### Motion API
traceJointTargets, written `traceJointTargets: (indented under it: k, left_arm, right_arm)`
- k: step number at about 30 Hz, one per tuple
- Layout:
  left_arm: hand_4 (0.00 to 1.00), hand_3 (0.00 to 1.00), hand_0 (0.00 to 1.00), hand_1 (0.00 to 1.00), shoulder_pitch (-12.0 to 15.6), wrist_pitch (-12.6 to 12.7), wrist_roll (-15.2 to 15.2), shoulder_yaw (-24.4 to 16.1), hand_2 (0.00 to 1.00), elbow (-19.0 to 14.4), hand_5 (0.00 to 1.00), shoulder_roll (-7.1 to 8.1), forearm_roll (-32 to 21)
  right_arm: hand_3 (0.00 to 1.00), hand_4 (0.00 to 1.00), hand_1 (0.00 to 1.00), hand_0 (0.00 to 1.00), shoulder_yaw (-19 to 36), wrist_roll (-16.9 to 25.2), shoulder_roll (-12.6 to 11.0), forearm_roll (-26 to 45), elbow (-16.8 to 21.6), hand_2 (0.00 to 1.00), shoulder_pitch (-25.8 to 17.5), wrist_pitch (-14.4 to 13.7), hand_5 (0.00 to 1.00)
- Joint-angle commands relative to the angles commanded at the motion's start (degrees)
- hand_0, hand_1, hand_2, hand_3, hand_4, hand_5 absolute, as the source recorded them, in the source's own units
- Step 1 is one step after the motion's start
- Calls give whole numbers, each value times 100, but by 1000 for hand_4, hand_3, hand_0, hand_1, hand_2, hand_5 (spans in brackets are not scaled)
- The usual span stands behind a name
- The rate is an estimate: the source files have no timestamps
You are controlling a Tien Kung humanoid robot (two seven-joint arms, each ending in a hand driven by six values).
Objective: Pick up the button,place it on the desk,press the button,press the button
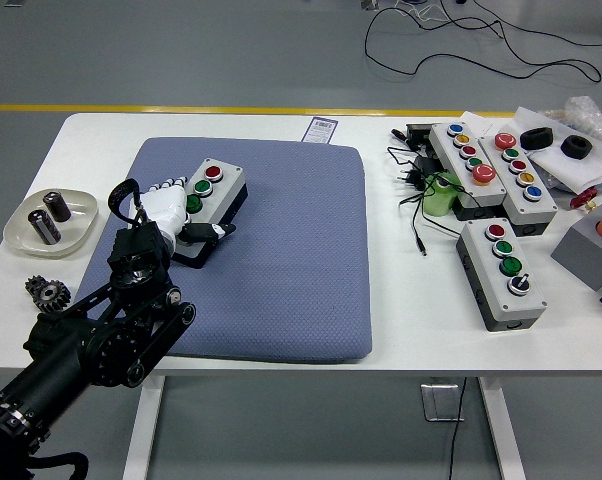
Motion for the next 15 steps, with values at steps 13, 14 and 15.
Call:
traceJointTargets:
  k: [13,14,15]
  left_arm:
    - [523,694,624,577,-76,339,0,-64,629,231,2,253,0]
    - [523,694,624,577,-75,303,0,-65,629,221,2,281,0]
    - [523,694,624,577,-69,245,0,-73,629,205,2,311,-9]
  right_arm:
    - [617,477,733,735,-2,7,5,-15,0,763,22,-16,336]
    - [617,477,733,735,3,6,5,-22,0,763,23,-17,336]
    - [617,477,733,735,4,5,5,-26,0,763,23,-18,336]
